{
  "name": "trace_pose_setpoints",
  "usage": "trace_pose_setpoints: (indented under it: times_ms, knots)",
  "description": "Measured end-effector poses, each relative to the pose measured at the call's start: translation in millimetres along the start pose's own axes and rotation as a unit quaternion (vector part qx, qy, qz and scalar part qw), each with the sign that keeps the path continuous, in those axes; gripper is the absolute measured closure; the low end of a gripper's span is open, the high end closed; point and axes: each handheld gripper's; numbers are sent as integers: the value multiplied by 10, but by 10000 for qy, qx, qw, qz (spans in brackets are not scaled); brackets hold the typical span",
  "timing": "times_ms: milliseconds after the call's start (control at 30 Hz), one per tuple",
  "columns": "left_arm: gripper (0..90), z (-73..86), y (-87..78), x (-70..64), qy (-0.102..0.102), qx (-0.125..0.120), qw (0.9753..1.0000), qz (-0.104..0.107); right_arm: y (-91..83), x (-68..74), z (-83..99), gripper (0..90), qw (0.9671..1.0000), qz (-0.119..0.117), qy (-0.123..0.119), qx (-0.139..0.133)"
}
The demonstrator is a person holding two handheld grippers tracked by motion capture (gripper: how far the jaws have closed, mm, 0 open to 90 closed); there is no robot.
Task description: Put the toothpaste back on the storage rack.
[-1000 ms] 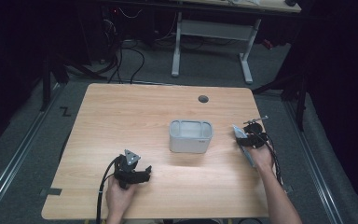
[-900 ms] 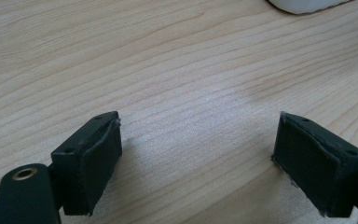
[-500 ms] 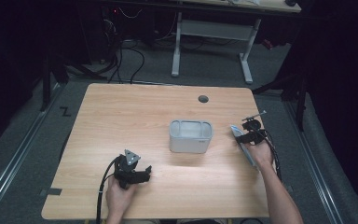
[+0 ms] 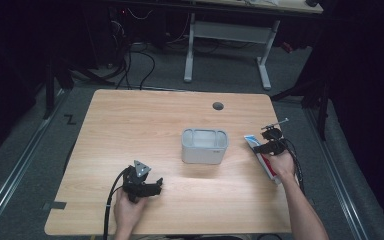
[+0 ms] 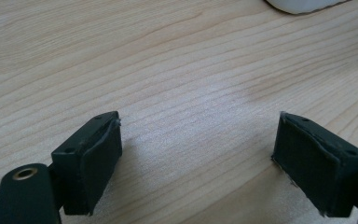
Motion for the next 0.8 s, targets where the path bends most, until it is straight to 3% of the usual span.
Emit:
trace_pose_setpoints:
  times_ms: [400,467,800]
  knots:
    - [156,2,-3,-5,16,-8,10000,39,-244,139,118,724,9985,-236,-317,-367]
    - [156,4,-5,-11,46,-26,10000,74,-296,169,122,725,9972,-381,-400,-500]
    - [153,9,-11,-12,20,-12,10000,43,-358,225,154,723,9932,-650,-589,-767]
Point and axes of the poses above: each handheld gripper's, and its own axes: y roughly forward along the jaws, z roughly out of its underside, x roughly to its left, and after that the axes turned 15 degrees about -z, right-handed
